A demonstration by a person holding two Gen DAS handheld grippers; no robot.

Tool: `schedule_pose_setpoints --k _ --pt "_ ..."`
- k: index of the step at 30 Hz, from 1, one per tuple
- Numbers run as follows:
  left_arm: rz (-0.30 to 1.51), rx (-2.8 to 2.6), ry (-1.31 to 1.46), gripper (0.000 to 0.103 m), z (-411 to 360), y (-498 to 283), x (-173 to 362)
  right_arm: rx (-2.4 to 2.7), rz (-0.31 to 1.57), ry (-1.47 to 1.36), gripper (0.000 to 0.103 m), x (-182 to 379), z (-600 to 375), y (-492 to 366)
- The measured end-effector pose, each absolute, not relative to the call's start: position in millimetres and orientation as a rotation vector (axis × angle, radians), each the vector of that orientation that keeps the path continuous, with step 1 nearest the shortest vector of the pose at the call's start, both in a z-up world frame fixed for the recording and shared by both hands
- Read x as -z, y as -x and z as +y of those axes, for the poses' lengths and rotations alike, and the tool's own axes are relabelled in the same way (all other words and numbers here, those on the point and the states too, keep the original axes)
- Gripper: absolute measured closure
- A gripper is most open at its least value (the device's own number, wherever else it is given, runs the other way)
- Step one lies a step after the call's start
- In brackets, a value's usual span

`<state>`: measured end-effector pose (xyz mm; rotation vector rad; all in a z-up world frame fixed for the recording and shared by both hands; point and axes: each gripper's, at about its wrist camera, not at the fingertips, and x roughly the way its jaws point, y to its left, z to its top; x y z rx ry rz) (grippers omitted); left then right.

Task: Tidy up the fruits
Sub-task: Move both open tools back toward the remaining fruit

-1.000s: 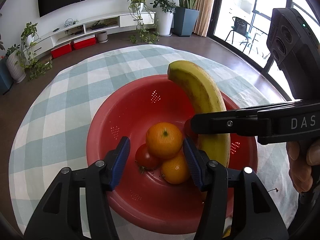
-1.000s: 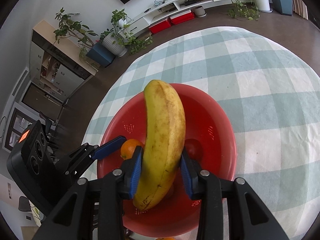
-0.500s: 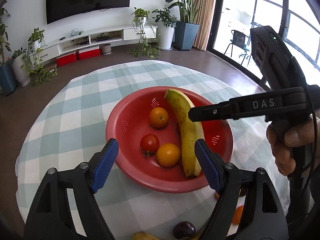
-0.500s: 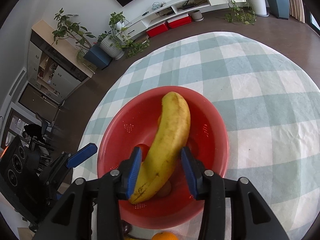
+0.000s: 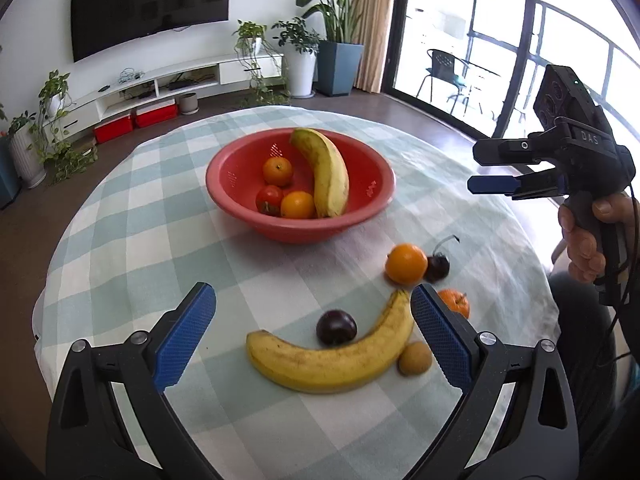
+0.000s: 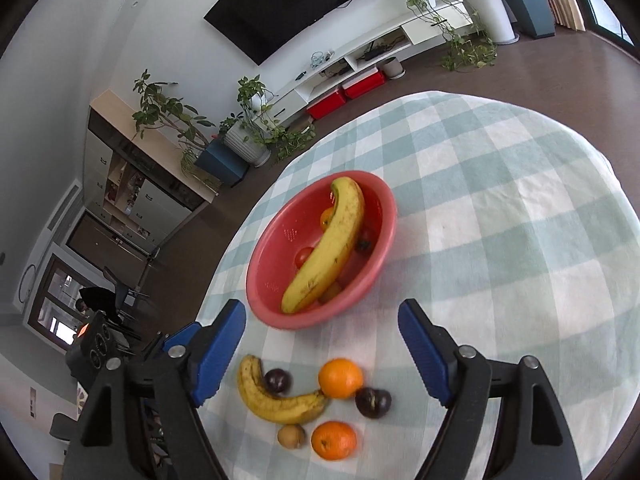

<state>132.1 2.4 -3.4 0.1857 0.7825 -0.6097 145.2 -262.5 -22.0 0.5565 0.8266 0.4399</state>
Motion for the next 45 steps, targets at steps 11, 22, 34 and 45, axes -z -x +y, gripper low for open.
schedule_pose_setpoints --k 11,22,34,45 --pt "0.841 0.895 -0.486 0.004 -31.3 -90.9 27.9 -0.504 0.903 -0.609 0.017 78.8 -245.7 -85.9" --pt "0.975 0.993 -0.667 0.004 -49.0 -150.7 41.2 -0.516 0.903 -0.640 0.017 90.8 -248.8 -83.2" --pt "1.119 1.096 -0.695 0.010 -51.2 -148.5 61.8 -0.515 0.916 -0.666 0.017 96.8 -252.8 -85.2" --pt "1.179 1.006 -0.712 0.028 -43.1 -148.9 61.3 -0.508 0.908 -0.655 0.018 96.5 -252.9 -84.2"
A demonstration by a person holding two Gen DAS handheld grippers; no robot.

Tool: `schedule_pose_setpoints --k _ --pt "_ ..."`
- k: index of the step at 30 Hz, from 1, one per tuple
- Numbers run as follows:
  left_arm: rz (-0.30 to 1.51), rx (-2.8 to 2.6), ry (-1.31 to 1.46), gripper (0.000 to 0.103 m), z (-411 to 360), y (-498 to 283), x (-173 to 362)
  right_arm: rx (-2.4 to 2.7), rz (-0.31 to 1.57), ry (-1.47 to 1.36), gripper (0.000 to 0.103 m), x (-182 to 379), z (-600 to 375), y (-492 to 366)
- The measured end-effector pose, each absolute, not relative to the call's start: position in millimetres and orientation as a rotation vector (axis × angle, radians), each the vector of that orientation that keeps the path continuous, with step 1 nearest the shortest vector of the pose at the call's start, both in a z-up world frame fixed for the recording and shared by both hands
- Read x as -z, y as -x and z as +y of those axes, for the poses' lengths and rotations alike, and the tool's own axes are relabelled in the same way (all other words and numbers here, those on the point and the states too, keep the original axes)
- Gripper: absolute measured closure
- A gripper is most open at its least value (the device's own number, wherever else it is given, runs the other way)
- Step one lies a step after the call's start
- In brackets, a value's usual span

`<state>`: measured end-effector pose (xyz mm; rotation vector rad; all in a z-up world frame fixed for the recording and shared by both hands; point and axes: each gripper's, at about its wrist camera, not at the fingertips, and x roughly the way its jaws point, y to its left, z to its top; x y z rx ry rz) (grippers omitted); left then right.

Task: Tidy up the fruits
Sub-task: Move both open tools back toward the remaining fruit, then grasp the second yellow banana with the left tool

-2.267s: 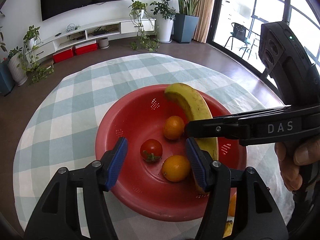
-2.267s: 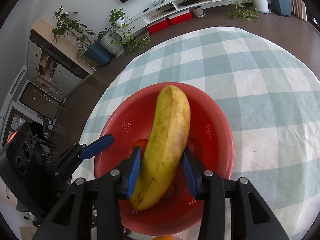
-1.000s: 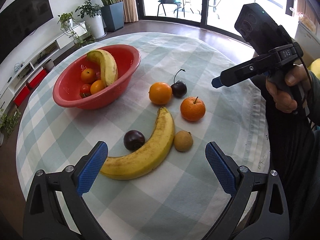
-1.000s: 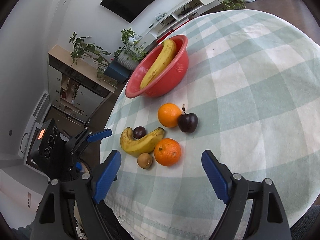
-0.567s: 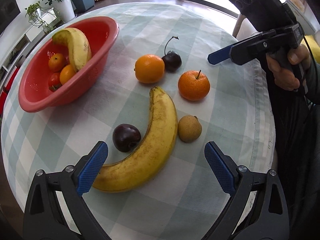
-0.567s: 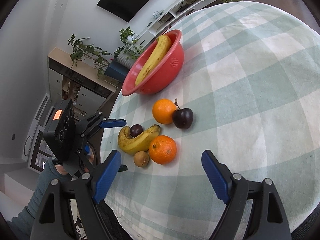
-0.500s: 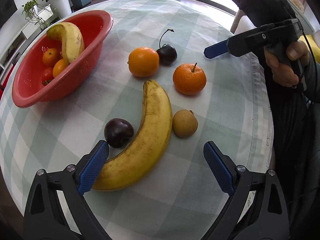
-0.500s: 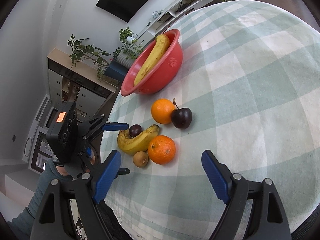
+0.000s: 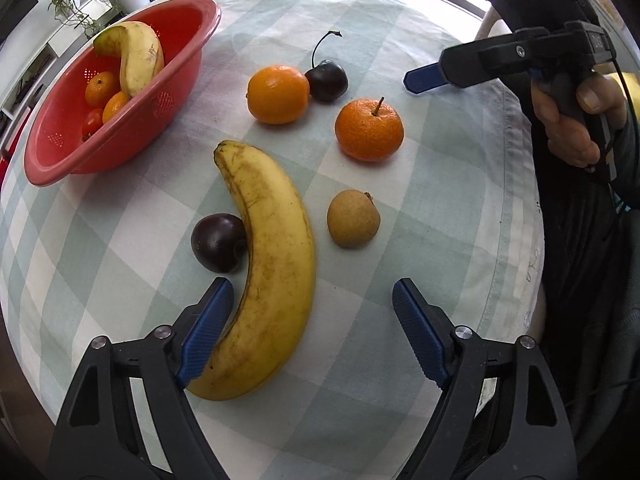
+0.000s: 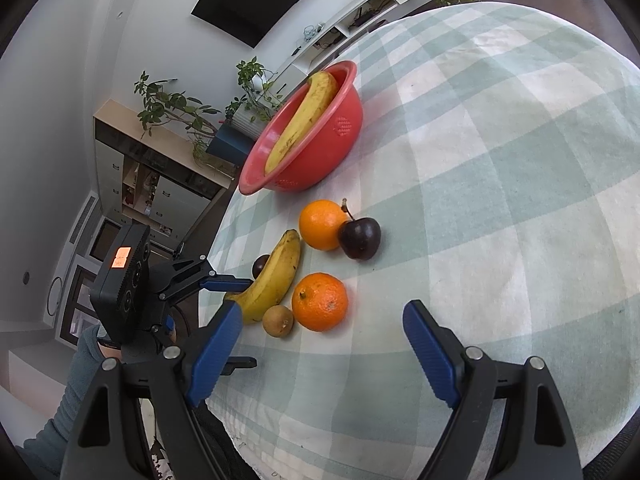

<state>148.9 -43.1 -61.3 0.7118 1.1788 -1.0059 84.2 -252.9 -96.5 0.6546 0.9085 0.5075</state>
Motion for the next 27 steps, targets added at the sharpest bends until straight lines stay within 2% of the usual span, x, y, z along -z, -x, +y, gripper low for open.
schedule_pose_setpoints --k 2,4,6,7,18,27 --pt "1.197 0.982 -0.691 0.030 -43.3 -155.5 61.2 -0.507 0.908 -0.654 0.018 96.0 -252.9 -84.3" --pt "1.195 0.940 -0.691 0.042 -41.3 -159.3 58.7 -0.506 0.907 -0.654 0.018 95.8 -253.1 -84.2" --pt "1.208 0.896 -0.651 0.060 -34.4 -167.7 53.9 -0.506 0.906 -0.657 0.018 95.7 -253.3 -83.9" --pt "1.215 0.878 -0.631 0.064 -29.3 -173.6 50.3 -0.505 0.905 -0.658 0.018 95.8 -253.3 -84.0" --pt "1.209 0.802 -0.717 0.062 -36.2 -164.3 48.7 -0.507 0.900 -0.645 0.019 94.9 -251.2 -82.3" --pt "1.142 0.746 -0.733 0.070 -46.1 -142.7 42.3 -0.505 0.903 -0.613 0.020 93.8 -247.3 -81.4"
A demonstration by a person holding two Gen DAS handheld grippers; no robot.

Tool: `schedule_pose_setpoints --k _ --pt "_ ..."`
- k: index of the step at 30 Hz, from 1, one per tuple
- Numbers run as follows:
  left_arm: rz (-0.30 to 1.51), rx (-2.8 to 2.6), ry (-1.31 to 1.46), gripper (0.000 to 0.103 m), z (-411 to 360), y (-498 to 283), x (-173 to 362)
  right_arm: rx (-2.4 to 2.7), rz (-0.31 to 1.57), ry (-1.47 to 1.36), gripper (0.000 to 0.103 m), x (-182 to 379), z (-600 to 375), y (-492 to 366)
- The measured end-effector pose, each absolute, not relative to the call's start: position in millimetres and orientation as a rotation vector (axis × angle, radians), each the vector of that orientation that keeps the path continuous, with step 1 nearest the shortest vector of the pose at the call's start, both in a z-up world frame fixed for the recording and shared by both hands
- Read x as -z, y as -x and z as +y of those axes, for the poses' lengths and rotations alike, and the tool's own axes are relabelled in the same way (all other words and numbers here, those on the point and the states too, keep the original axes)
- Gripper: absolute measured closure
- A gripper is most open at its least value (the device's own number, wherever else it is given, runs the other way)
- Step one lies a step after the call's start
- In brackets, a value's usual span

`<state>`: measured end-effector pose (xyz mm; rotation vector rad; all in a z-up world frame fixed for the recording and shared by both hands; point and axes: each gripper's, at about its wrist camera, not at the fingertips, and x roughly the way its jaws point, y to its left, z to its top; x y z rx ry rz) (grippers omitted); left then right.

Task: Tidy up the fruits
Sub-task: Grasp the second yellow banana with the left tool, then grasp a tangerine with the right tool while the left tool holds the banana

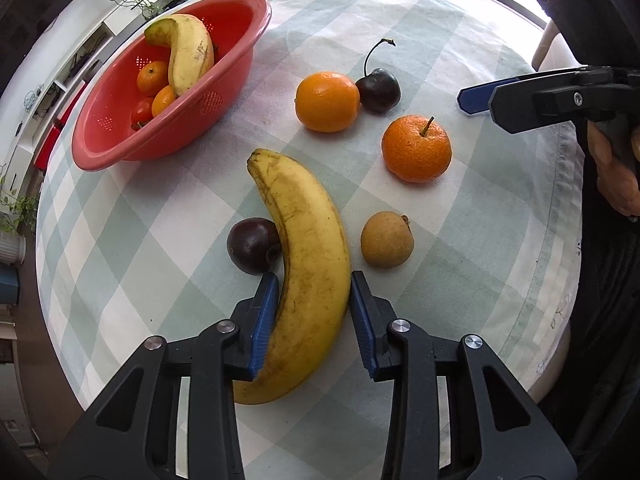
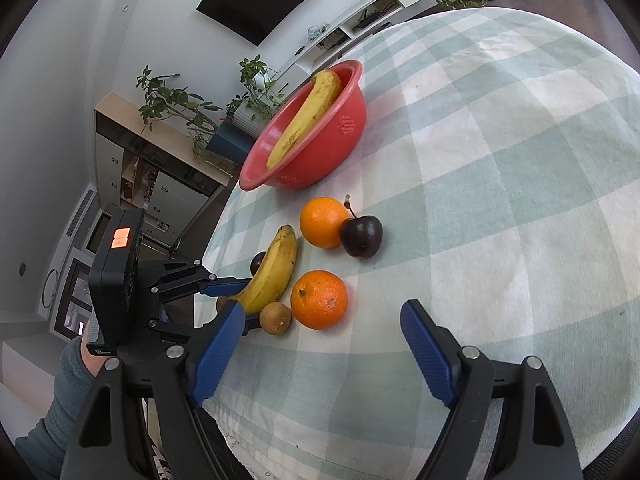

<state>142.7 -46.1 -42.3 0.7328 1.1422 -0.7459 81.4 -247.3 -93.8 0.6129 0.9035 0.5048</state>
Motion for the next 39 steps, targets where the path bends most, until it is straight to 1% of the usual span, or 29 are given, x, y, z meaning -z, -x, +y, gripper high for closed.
schedule_pose_setpoints --k 6,14,19,27,32,39 --pt "1.122 0.755 -0.609 0.071 -33.1 -130.6 29.4 -0.497 0.902 -0.601 0.021 93.4 -245.4 -80.0" --pt "1.100 0.746 -0.533 0.072 -24.1 -106.9 40.5 -0.488 0.904 -0.585 0.022 93.6 -244.8 -79.7" --pt "1.081 0.736 -0.443 0.072 -7.9 -98.6 32.1 -0.488 0.903 -0.578 0.022 93.2 -243.9 -79.0" --pt "1.014 0.717 -0.217 0.072 26.9 -79.9 12.7 -0.493 0.877 -0.447 0.023 84.9 -226.3 -71.8" --pt "0.995 0.734 -0.143 0.073 26.4 -70.6 17.0 -0.479 0.880 -0.402 0.026 85.1 -221.1 -70.9" --pt "0.951 0.752 -0.026 0.073 30.5 -62.7 20.2 -0.450 0.871 -0.363 0.026 82.9 -217.6 -68.6"
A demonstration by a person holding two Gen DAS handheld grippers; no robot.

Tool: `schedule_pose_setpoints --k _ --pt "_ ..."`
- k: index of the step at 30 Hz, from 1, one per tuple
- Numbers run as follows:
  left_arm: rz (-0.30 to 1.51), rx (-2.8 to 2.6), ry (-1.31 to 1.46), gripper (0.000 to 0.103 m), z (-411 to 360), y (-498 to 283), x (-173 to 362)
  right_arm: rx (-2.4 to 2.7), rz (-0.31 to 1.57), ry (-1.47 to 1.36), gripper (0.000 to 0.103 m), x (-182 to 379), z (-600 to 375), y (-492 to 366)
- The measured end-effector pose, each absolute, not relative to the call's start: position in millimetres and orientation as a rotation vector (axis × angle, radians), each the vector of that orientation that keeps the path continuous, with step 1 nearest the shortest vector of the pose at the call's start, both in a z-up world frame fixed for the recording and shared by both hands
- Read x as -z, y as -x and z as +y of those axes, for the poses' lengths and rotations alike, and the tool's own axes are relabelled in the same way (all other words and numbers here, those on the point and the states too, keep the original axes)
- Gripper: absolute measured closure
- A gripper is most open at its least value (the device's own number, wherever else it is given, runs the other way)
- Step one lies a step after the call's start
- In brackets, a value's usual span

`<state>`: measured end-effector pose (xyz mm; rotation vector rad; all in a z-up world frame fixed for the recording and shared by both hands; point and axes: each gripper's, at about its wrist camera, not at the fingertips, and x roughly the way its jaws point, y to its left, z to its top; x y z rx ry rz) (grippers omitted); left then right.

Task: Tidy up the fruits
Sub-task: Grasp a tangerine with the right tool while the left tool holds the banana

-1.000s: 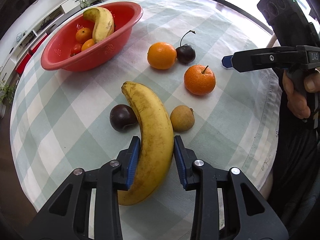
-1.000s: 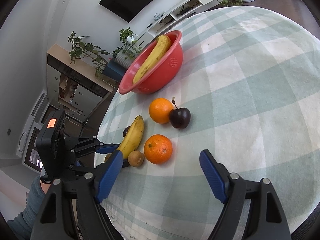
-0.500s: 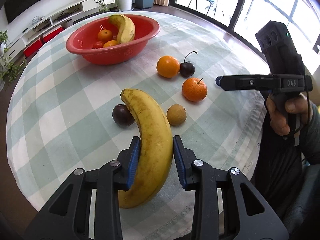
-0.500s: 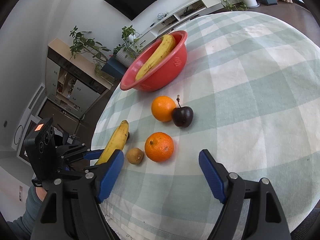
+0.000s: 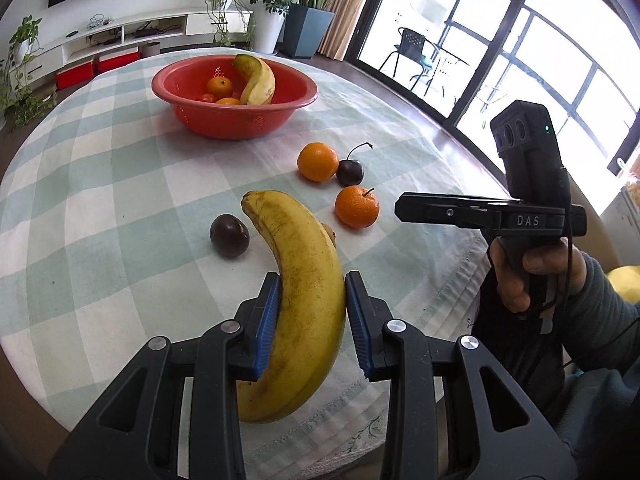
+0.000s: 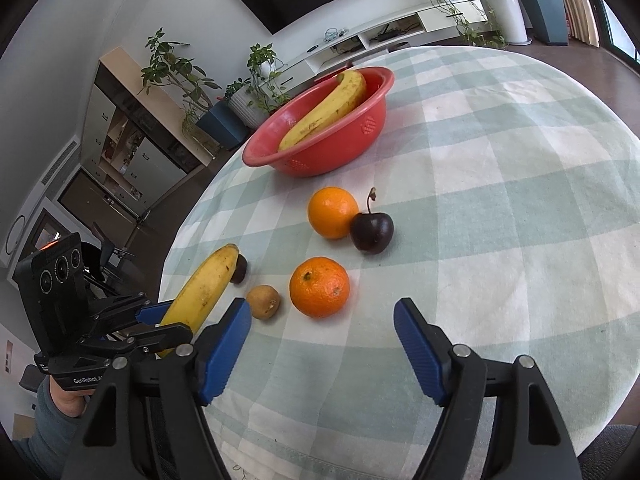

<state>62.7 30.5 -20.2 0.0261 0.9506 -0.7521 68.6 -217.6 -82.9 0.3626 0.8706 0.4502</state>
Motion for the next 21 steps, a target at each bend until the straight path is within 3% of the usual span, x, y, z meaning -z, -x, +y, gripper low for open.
schedule_pose_setpoints --k 21 --pt "0.818 0.748 0.190 0.073 67.4 -36.8 4.9 -0.344 0.936 -0.137 0.044 78.5 -176.0 -87.1"
